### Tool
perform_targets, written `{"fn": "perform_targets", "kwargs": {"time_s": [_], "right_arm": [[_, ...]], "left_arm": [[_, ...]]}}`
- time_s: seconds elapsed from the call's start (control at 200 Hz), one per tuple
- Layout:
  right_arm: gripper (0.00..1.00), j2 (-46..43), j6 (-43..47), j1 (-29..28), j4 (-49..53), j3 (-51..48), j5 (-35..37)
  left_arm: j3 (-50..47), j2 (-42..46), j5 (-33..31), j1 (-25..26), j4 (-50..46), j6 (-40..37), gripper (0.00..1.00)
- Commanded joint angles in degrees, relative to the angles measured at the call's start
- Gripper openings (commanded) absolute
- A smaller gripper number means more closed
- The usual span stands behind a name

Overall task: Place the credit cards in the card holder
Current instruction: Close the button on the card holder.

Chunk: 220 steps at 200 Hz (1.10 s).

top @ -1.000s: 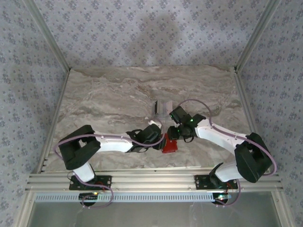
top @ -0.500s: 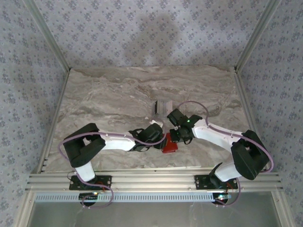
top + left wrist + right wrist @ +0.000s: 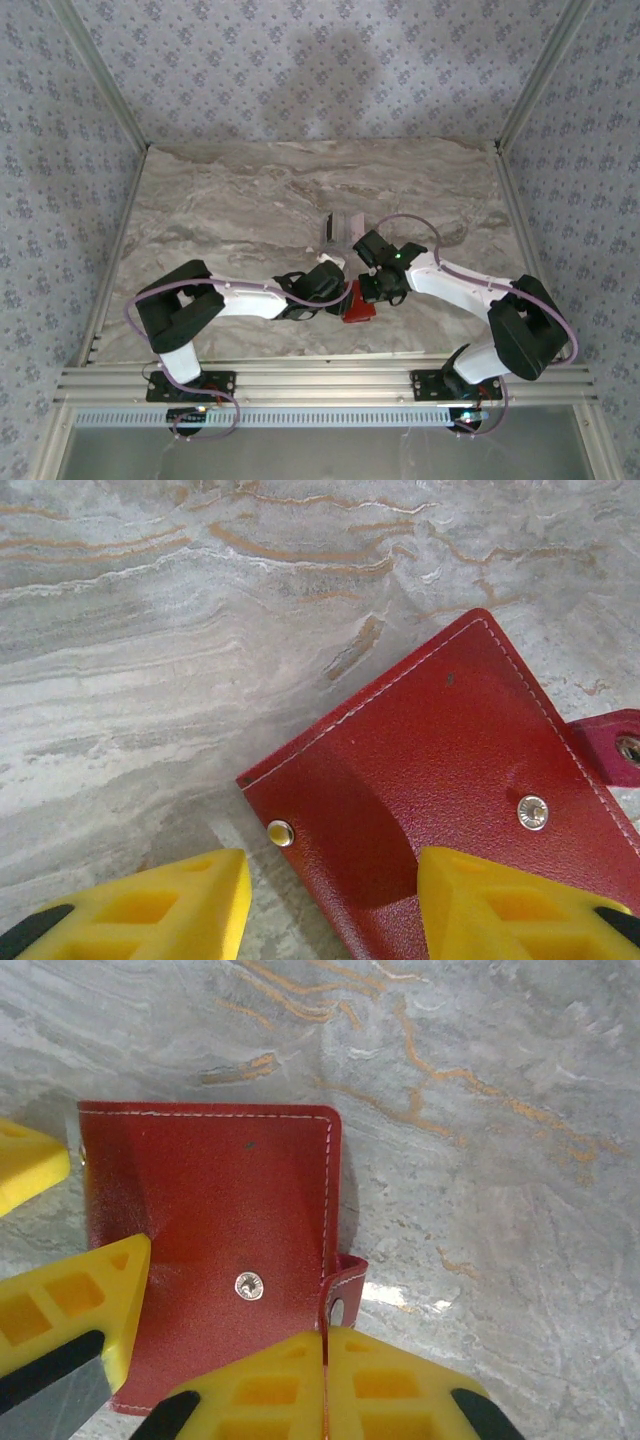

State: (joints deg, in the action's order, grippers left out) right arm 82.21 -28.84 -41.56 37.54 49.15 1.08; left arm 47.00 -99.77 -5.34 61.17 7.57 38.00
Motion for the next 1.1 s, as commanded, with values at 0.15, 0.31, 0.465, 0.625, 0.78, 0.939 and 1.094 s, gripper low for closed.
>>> {"fn": "perform_targets", "kwargs": {"time_s": [0.15, 0.31, 0.465, 0.625, 0.78, 0.939, 1.094], "right_arm": [[0.0, -1.66, 1.87, 0.1, -0.51, 0.61, -2.1], [0.0, -2.07, 3.43, 0.34, -2.51, -0.25, -4.81], [0.0, -1.95, 5.45, 0.64, -4.64, -0.47, -6.74], [0.0, -0.17, 6.32, 0.78, -5.17, -0.01, -7.29], [0.0, 2.13, 6.55, 0.78, -5.19, 0.4, -8.04], [0.0, 3.6, 6.62, 0.82, -5.58, 0.53, -8.55], [0.0, 4.37, 6.69, 1.05, -5.46, 0.69, -9.16]], "left_arm": [[-0.16, -3.68, 0.28, -0.09, -1.36, -0.22, 0.49], [-0.17, -4.02, 0.38, -0.08, -1.22, -0.17, 0.49], [0.02, -4.38, 0.73, -0.08, -0.9, 0.03, 0.49], [-0.15, -4.29, 0.95, -0.08, -0.59, 0.07, 0.49], [-0.36, -4.03, 1.03, -0.08, -0.45, 0.14, 0.49], [-0.42, -3.86, 0.98, -0.08, -0.5, 0.1, 0.49], [-0.34, -3.94, 1.03, -0.13, -0.28, 0.15, 0.49]]}}
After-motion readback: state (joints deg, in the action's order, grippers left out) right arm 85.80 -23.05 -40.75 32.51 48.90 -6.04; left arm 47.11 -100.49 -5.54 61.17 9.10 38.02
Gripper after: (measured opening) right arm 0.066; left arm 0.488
